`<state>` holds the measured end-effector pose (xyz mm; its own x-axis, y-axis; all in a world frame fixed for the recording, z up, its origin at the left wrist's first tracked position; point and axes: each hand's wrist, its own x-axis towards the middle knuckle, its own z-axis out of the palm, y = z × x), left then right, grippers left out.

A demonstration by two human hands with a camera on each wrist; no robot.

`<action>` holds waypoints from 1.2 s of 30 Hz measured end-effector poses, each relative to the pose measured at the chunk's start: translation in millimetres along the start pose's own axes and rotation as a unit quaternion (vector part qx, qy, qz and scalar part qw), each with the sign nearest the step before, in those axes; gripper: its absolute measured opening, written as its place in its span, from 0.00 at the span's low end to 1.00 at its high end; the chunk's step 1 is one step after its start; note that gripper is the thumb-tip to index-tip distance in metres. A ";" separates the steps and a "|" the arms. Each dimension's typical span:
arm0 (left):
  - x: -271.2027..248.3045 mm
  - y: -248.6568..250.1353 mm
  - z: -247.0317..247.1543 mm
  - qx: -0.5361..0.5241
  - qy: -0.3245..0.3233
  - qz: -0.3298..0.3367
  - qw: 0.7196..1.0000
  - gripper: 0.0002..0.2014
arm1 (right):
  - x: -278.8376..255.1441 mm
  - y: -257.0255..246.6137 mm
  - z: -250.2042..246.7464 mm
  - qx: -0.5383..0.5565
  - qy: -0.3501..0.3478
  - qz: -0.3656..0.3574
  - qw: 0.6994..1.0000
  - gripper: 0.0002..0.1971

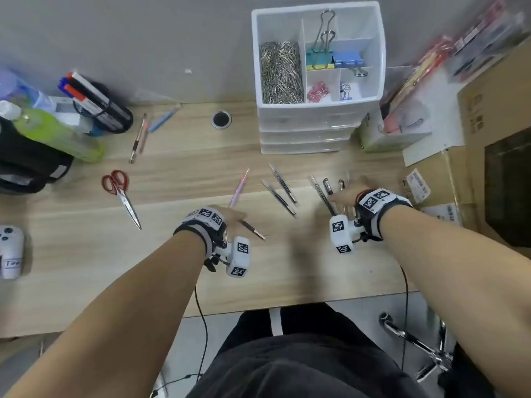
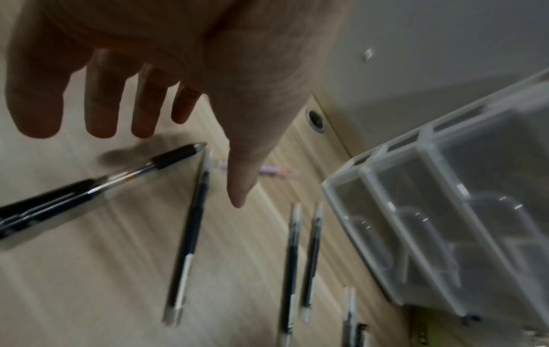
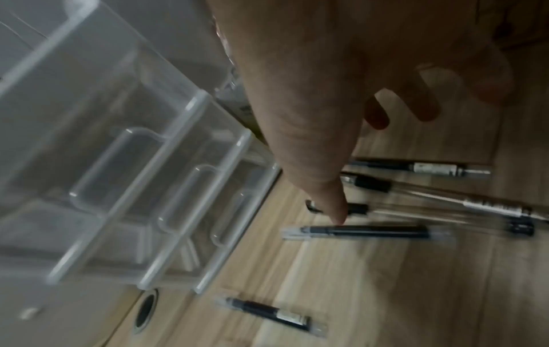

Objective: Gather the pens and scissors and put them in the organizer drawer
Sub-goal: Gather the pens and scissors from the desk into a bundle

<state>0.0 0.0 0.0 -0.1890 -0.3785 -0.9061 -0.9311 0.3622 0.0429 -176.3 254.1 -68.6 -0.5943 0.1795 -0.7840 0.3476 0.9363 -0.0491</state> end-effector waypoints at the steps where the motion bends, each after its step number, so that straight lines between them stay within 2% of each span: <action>1: 13.5 -0.9 9.9 0.043 -0.006 0.010 0.999 0.27 | 7.0 -0.7 3.3 0.006 -0.007 0.006 1.000 0.50; 3: 38.5 0.8 26.7 0.100 0.000 0.026 0.995 0.30 | -2.7 -6.6 5.5 -0.027 -0.025 0.004 0.999 0.53; 6: 38.4 -0.6 40.9 0.062 0.048 0.023 0.997 0.17 | -8.0 -16.3 16.8 -0.088 0.039 -0.050 0.994 0.35; 8: 38.4 -5.9 43.6 0.004 0.088 0.019 0.996 0.10 | -9.2 -28.2 25.9 -0.090 0.081 -0.080 0.989 0.31; 11: 49.3 -15.8 43.5 -0.023 0.096 -0.002 0.995 0.07 | -15.7 -49.3 39.5 -0.086 0.094 -0.120 0.985 0.25; 14: 54.0 -18.3 29.9 0.001 0.128 -0.004 0.992 0.08 | -17.7 -61.9 44.5 -0.077 0.076 -0.149 0.983 0.25; 17: 64.2 -14.7 10.2 -0.016 0.168 -0.005 0.986 0.14 | -19.9 -70.1 48.3 -0.069 0.080 -0.183 0.977 0.23; 18: 68.0 -10.8 4.2 -0.031 0.182 0.004 0.983 0.15 | -22.4 -72.7 50.2 -0.066 0.077 -0.195 0.975 0.24; 20: 71.7 2.6 -2.9 -0.055 0.192 0.050 0.978 0.15 | -30.8 -77.3 53.7 -0.072 0.070 -0.224 0.969 0.34; 22: 72.3 14.6 -2.7 -0.082 0.184 0.091 0.975 0.17 | -37.3 -80.2 58.4 -0.103 0.074 -0.241 0.962 0.44; 24: 71.8 22.3 1.5 -0.058 0.165 0.106 0.979 0.16 | -41.9 -82.1 66.6 -0.140 0.082 -0.256 0.953 0.45; 26: 72.7 25.4 6.2 -0.015 0.148 0.114 0.982 0.12 | -43.9 -84.4 74.4 -0.159 0.087 -0.264 0.947 0.38; 29: 75.0 23.4 9.4 -0.033 0.135 0.123 0.983 0.12 | -48.2 -91.0 81.8 -0.165 0.085 -0.273 0.944 0.24; 36: 72.0 8.1 18.1 0.006 0.055 0.116 0.992 0.19 | -60.3 -98.7 79.0 -0.167 0.033 -0.235 0.957 0.12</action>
<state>-15.5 -8.9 -72.5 -0.4314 -0.3735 -0.8212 -0.8548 0.4604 0.2397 -117.5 127.1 -65.4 -0.6765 -0.2760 -0.6828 -0.2137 0.9608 -0.1767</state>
